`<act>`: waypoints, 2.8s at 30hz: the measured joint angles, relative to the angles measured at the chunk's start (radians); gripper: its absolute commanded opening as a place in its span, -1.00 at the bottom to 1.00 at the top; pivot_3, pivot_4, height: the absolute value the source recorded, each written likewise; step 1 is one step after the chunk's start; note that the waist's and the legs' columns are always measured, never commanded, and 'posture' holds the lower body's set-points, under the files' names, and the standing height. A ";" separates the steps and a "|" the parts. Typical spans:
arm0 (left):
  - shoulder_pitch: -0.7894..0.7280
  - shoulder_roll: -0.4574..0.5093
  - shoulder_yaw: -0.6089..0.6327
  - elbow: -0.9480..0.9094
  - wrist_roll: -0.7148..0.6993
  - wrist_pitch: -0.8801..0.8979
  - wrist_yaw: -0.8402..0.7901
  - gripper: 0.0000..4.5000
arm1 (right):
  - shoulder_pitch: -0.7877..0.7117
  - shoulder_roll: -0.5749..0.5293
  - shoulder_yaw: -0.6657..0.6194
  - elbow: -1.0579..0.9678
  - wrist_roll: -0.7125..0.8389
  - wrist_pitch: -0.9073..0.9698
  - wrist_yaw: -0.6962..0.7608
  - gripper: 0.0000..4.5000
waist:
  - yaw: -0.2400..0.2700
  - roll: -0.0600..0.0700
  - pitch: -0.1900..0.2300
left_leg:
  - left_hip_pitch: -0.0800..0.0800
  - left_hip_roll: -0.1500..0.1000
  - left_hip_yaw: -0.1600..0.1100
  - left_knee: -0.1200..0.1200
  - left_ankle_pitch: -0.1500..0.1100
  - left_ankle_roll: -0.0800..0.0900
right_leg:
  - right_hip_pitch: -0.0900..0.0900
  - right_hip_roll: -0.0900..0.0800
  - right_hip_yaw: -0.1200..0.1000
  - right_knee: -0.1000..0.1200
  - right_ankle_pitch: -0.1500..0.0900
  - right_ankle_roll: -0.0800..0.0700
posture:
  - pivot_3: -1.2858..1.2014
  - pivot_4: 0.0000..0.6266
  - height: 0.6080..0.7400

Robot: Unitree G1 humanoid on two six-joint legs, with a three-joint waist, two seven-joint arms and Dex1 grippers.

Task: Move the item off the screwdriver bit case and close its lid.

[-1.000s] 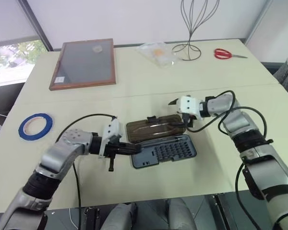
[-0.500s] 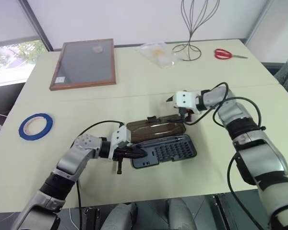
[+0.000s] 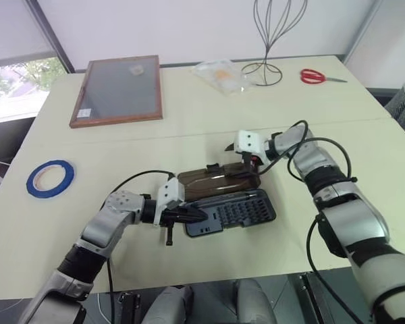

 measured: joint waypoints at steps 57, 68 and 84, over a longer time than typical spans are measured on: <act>-0.033 -0.035 0.146 0.031 -0.043 0.104 0.138 -1.00 | 0.005 -0.034 0.118 -0.087 -0.289 -0.306 -0.404 -0.98 | -0.022 0.003 -0.022 | 0.000 0.012 0.000 -0.001 0.003 -0.007 | -0.004 0.013 0.003 0.002 0.005 -0.008 | 0.03 -0.52 1.00; -0.093 -0.057 0.208 0.020 -0.105 0.180 0.191 -1.00 | 0.285 -0.114 0.049 -0.665 -0.291 -0.098 -0.476 -0.98 | -0.021 0.002 -0.022 | 0.000 0.012 0.002 -0.002 0.003 -0.007 | -0.004 0.013 0.003 0.001 0.005 -0.008 | 0.03 -0.52 1.00; -0.352 -0.034 0.371 0.404 -0.031 0.038 0.342 -1.00 | 0.370 -0.113 0.041 -0.861 -0.291 0.055 -0.478 -0.98 | -0.023 0.001 -0.022 | 0.000 0.013 0.003 -0.002 0.003 -0.007 | -0.004 0.013 0.003 0.000 0.005 -0.008 | 0.03 -0.52 1.00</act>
